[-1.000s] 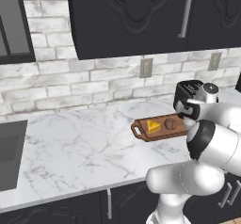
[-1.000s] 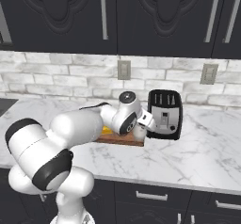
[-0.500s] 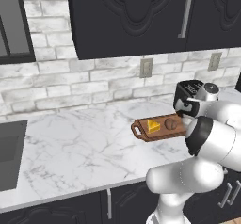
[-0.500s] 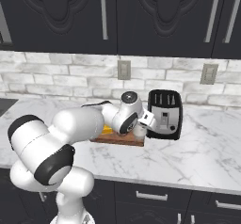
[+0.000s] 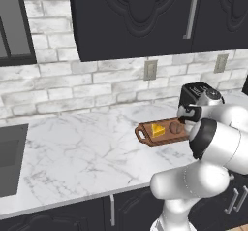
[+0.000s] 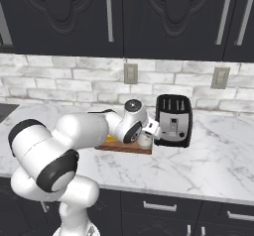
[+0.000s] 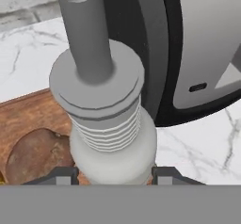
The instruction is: Retrieve the reheated potato from the microwave, then place the potato, cheese, and condiment on the cutting board.
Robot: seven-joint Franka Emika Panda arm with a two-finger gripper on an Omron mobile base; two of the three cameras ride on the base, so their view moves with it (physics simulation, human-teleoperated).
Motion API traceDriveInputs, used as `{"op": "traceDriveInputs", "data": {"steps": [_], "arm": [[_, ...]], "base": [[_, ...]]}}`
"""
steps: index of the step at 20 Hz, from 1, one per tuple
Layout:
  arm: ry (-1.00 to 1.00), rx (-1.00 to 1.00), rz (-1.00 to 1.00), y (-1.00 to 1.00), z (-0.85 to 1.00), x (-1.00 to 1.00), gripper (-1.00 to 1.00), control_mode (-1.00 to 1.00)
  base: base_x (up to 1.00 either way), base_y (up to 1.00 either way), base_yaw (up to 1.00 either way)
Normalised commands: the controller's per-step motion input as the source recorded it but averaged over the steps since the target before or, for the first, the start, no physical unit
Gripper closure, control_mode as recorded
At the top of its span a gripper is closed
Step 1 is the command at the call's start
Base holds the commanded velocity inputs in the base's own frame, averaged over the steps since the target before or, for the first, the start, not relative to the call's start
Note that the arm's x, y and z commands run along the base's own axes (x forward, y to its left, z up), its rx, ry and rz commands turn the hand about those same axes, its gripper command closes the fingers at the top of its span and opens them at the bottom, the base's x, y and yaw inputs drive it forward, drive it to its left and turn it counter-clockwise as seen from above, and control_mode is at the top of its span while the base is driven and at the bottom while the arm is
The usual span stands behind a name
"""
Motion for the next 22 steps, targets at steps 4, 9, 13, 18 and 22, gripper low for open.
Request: {"op": "traceDriveInputs", "data": {"steps": [4, 9, 13, 18, 22], "arm": [[-0.04, -0.02, 0.02, 0.08, -0.16, 0.05, 1.0, -1.0], [-0.08, -0.01, 0.02, 0.0, -0.11, 0.16, 1.0, -1.0], [-0.02, 0.0, 0.01, 0.01, -0.18, 0.0, -1.0, -1.0], [0.0, 0.0, 0.0, 0.0, -0.07, -0.02, -1.0, -1.0], [0.0, 0.0, 0.0, 0.0, 0.0, -0.1, -1.0, -1.0]], "base": [[0.0, 0.0, 0.0], [0.0, 0.0, 0.0], [0.0, 0.0, 0.0], [0.0, 0.0, 0.0], [0.0, 0.0, 0.0]]}}
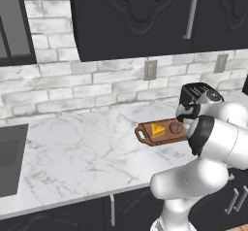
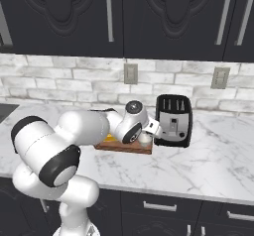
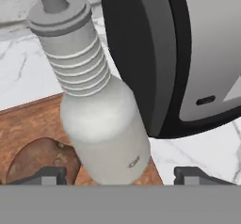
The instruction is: Retrieve the reheated potato from the microwave, then place the potato, cheese, and condiment on the cutting board.
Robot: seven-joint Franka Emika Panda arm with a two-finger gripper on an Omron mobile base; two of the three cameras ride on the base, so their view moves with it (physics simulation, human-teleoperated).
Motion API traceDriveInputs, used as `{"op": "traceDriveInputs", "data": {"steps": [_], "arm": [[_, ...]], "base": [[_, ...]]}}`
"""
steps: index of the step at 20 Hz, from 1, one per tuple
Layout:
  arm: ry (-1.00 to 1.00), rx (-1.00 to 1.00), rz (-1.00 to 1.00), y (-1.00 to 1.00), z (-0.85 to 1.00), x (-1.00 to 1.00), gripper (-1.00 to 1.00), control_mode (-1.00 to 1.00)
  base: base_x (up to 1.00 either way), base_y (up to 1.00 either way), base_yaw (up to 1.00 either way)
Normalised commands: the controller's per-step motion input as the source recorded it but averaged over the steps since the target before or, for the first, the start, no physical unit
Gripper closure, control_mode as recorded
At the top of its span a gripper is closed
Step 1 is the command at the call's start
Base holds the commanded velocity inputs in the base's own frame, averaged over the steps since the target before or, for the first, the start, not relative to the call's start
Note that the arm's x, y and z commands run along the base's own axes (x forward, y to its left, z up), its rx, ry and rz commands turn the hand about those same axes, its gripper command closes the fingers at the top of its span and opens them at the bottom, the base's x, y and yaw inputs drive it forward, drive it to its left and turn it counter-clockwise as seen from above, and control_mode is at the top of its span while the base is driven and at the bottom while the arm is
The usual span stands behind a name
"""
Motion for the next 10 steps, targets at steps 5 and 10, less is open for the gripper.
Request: {"op": "traceDriveInputs", "data": {"steps": [5, 10], "arm": [[-0.01, 0.0, 0.0, 0.0, 0.09, -0.23, -1.0, -1.0], [-0.01, 0.0, 0.0, 0.12, 0.22, -0.51, -1.0, -1.0]], "base": [[0.0, 0.0, 0.0], [0.0, 0.0, 0.0]]}}
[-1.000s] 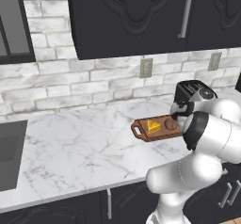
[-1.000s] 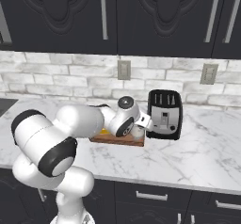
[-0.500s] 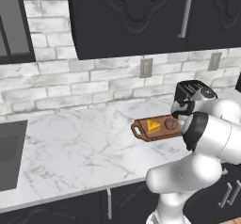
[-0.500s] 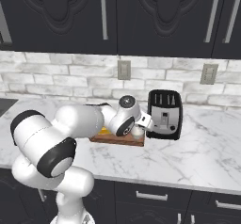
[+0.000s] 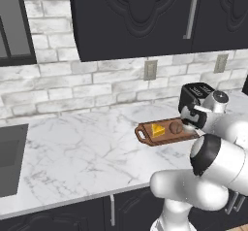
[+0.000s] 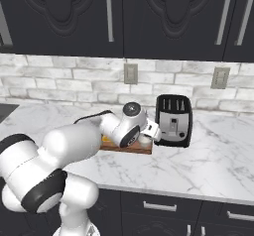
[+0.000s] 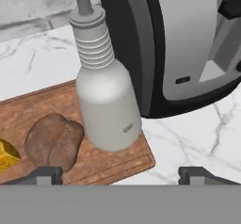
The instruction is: Retrieve the reheated potato from the microwave, then place the potato, cheese, and condiment on the cutting board.
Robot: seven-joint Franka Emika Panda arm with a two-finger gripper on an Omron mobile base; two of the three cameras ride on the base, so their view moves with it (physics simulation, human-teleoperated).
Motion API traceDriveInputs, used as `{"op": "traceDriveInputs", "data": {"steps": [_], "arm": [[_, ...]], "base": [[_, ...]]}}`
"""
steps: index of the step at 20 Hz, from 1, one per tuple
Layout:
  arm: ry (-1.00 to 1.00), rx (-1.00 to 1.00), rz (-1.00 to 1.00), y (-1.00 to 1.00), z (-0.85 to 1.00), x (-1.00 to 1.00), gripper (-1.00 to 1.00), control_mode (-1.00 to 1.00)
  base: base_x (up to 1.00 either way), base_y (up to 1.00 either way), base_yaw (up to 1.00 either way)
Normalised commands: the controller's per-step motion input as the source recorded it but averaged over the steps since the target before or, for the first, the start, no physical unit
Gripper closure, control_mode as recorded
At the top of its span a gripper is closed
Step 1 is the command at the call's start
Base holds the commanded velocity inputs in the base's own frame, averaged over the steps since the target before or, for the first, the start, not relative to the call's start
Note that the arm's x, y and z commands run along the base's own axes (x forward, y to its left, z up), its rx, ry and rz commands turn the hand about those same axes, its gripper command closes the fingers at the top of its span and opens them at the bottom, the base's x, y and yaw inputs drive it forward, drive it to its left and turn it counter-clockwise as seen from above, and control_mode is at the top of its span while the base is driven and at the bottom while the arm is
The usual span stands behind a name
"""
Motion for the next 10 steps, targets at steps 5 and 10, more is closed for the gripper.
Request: {"op": "traceDriveInputs", "data": {"steps": [5, 10], "arm": [[0.01, 0.0, 0.0, 0.35, 0.31, -0.56, -1.0, -1.0], [0.04, 0.0, 0.01, 0.35, 0.27, -0.57, -1.0, -1.0]], "base": [[0.0, 0.0, 0.0], [0.0, 0.0, 0.0]]}}
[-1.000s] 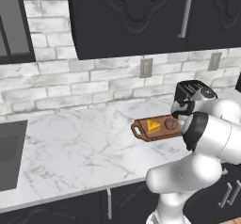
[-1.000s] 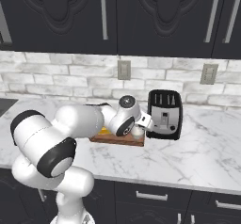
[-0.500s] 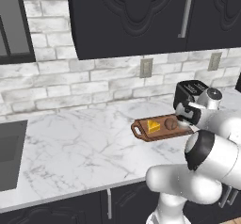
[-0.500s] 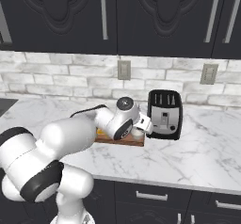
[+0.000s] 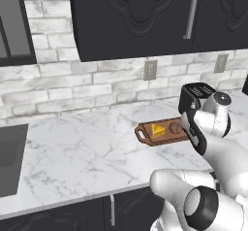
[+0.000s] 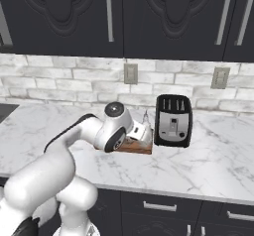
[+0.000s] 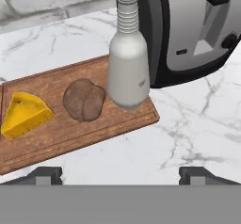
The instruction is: Retrieve the reheated potato from the microwave, then place the potato, cheese, and condiment on the cutting board.
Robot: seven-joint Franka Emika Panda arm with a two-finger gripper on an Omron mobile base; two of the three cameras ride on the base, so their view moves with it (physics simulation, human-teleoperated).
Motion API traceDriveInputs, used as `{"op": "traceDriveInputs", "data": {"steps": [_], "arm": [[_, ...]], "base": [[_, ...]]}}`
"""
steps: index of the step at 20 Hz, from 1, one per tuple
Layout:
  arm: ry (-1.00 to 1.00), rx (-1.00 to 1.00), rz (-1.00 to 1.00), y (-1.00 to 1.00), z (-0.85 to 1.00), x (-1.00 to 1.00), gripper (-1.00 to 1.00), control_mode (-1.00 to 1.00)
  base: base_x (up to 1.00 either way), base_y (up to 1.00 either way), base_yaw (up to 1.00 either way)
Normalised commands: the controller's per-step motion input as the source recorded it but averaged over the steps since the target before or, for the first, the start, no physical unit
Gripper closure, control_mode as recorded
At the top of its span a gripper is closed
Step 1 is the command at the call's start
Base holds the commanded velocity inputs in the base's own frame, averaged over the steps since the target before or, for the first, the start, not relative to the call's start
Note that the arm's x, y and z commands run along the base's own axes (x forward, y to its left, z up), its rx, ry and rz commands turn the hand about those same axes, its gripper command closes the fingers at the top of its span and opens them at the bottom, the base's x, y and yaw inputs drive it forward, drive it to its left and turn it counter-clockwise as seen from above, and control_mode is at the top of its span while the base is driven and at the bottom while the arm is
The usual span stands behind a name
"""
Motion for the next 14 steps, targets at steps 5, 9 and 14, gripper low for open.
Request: {"op": "traceDriveInputs", "data": {"steps": [5, 9, 14], "arm": [[0.05, 0.0, 0.01, 0.31, 0.29, -0.67, -1.0, -1.0], [0.07, 0.0, 0.0, 0.14, 0.44, -0.62, -1.0, -1.0], [0.09, 0.0, 0.0, 0.01, 0.52, -0.63, -1.0, -1.0]], "base": [[0.0, 0.0, 0.0], [0.0, 0.0, 0.0], [0.0, 0.0, 0.0]]}}
